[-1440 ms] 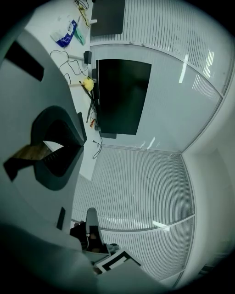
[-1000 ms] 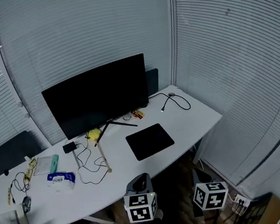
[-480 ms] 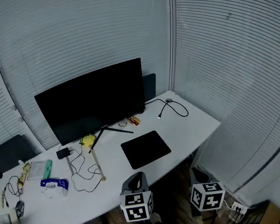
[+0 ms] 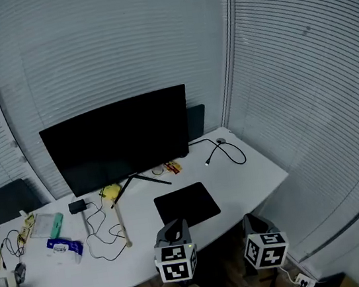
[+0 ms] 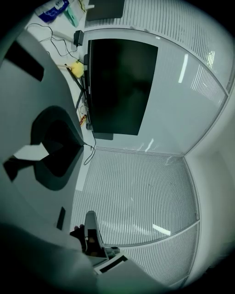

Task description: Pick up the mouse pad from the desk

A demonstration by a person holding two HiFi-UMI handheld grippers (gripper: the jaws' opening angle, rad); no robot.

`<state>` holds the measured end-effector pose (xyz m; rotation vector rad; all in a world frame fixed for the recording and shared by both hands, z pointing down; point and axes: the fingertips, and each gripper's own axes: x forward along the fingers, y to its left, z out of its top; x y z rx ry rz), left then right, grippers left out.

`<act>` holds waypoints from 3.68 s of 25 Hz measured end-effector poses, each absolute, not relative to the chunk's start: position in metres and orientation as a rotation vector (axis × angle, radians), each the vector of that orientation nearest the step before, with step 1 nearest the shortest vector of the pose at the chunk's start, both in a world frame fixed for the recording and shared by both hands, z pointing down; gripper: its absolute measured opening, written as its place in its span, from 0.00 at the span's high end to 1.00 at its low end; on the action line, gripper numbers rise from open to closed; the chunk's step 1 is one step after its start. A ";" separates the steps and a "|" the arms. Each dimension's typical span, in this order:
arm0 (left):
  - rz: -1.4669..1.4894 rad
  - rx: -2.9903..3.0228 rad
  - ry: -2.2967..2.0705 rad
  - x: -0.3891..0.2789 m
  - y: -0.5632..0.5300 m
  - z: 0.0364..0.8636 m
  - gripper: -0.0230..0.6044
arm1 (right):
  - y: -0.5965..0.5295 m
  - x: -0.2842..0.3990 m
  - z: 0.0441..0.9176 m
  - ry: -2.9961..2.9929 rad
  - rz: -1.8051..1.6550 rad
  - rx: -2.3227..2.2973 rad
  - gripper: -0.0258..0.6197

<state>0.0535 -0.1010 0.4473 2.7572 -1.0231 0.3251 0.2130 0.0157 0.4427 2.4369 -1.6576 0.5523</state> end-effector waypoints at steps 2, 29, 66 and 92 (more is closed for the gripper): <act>0.324 2.753 -1.033 0.060 -0.111 0.447 0.94 | 0.005 0.222 0.440 -1.662 0.549 2.437 0.91; 0.303 2.644 -1.130 0.117 -0.231 0.453 0.94 | -0.120 0.298 0.437 -1.699 0.569 2.340 0.91; 0.399 2.161 -1.697 0.031 -0.238 0.484 0.94 | -0.260 0.228 0.474 -2.203 0.633 1.684 0.91; 0.463 2.119 -1.568 0.040 -0.236 0.527 0.94 | -0.238 0.259 0.517 -2.028 0.787 1.744 0.91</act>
